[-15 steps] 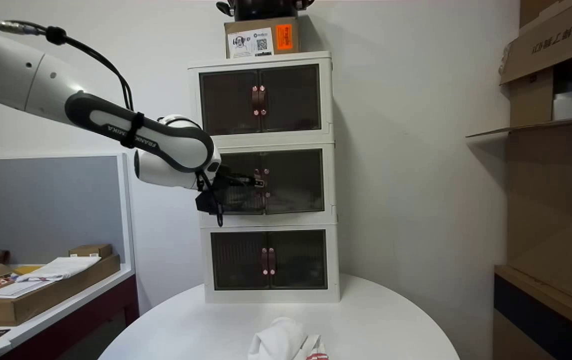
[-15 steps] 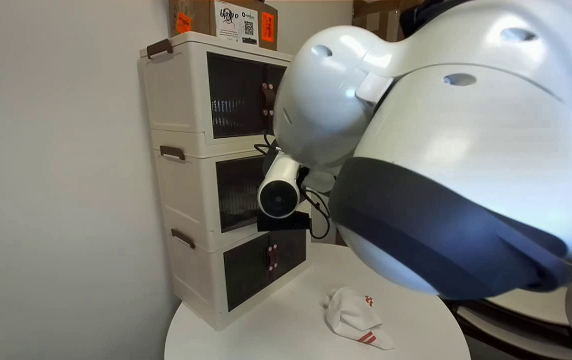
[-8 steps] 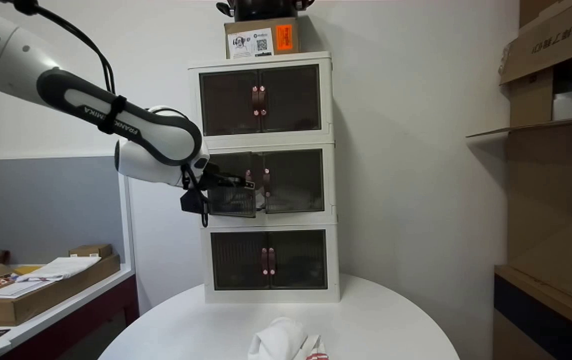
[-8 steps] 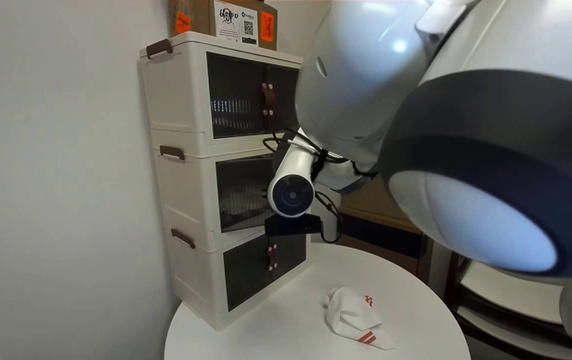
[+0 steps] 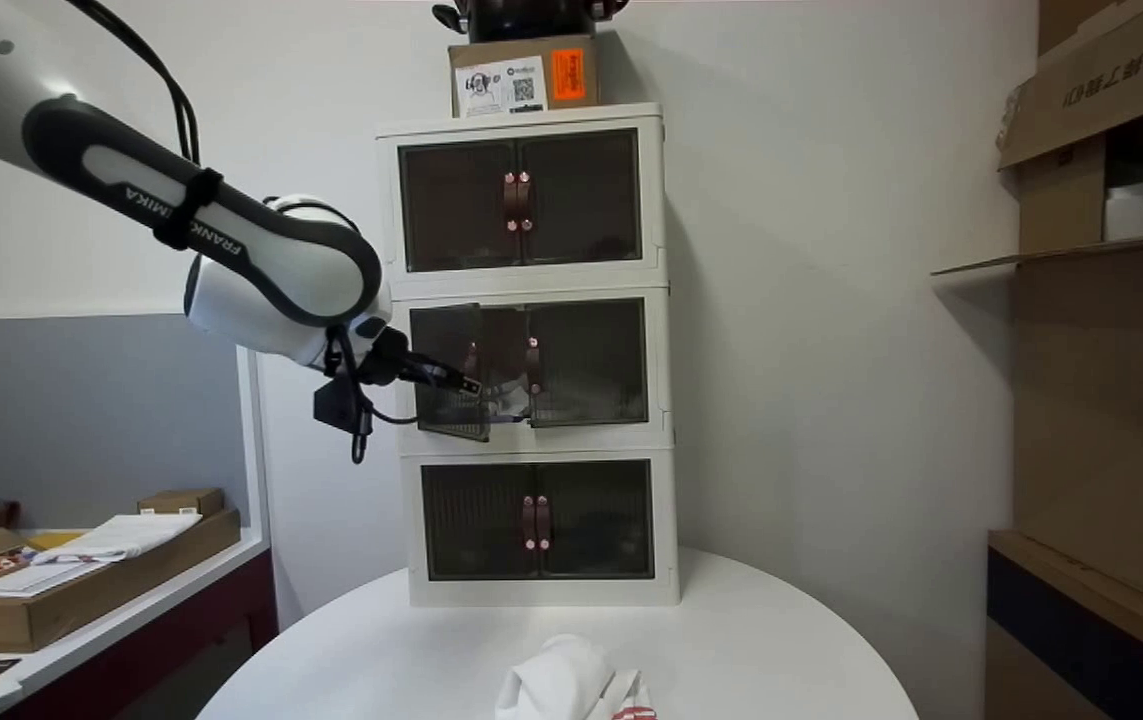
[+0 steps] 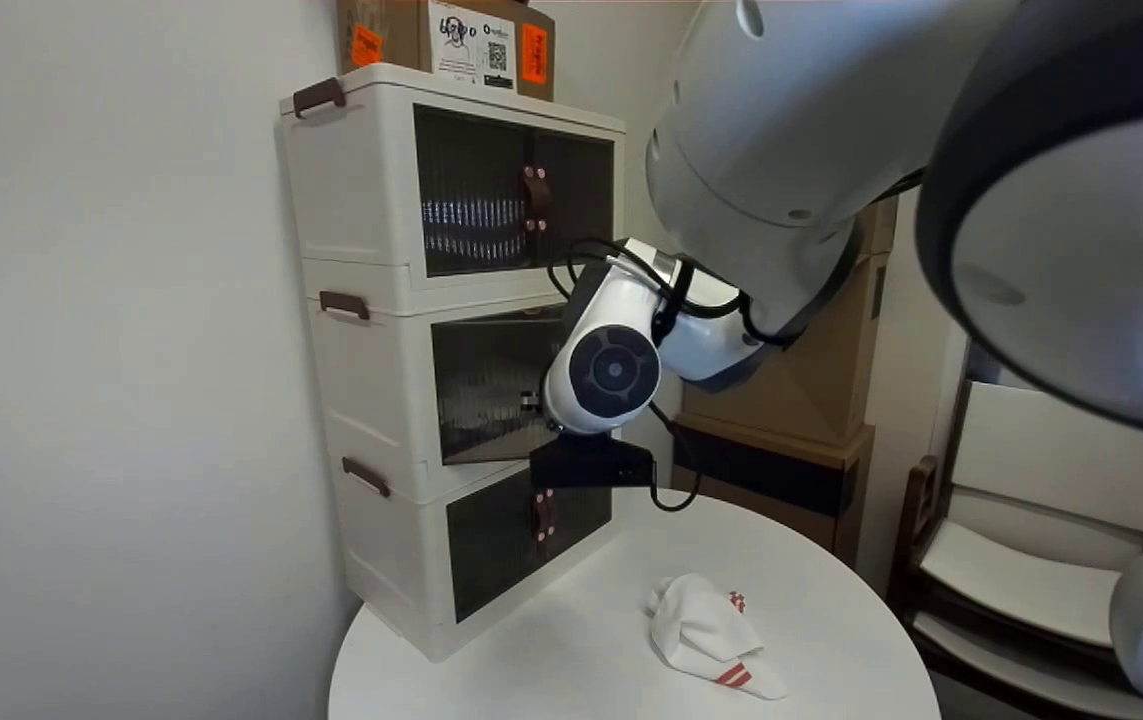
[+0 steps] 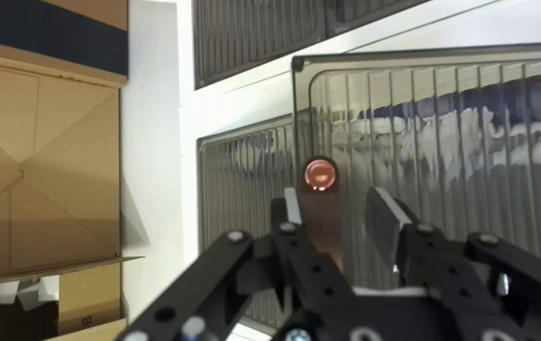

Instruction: Open the left cabinet door of the middle segment

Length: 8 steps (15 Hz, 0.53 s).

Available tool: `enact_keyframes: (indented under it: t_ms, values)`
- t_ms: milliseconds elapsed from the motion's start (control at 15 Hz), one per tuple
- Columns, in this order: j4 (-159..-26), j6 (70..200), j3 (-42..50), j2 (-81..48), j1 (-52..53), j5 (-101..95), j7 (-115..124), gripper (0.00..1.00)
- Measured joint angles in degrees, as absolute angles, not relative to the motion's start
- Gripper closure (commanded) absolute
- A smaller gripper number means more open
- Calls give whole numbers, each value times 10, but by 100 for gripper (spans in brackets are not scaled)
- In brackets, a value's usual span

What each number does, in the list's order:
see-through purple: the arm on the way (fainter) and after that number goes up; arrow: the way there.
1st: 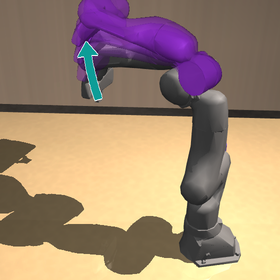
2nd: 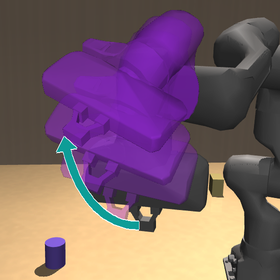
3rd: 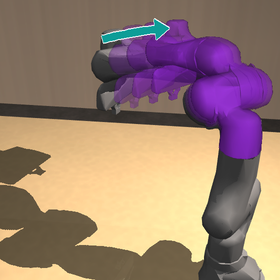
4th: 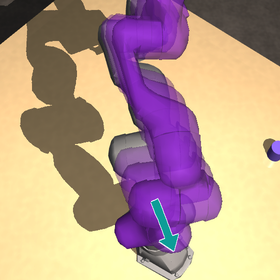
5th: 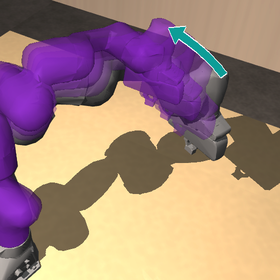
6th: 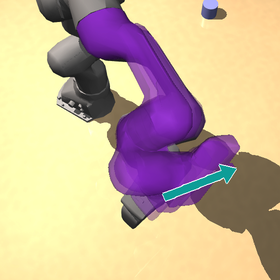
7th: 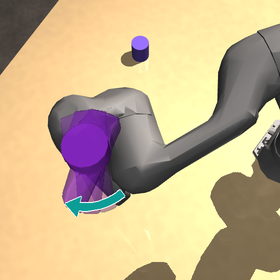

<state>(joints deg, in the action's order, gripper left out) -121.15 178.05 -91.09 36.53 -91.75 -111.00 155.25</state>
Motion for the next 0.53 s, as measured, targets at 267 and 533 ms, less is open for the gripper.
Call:
enact_keyframes:
  t_ms: [267, 533]
  values:
    - [-1238, 1813, -891, 336, -877, -1091, 1530, 2]
    - [-1281, 1793, -856, 256, -821, -1009, 1391, 0]
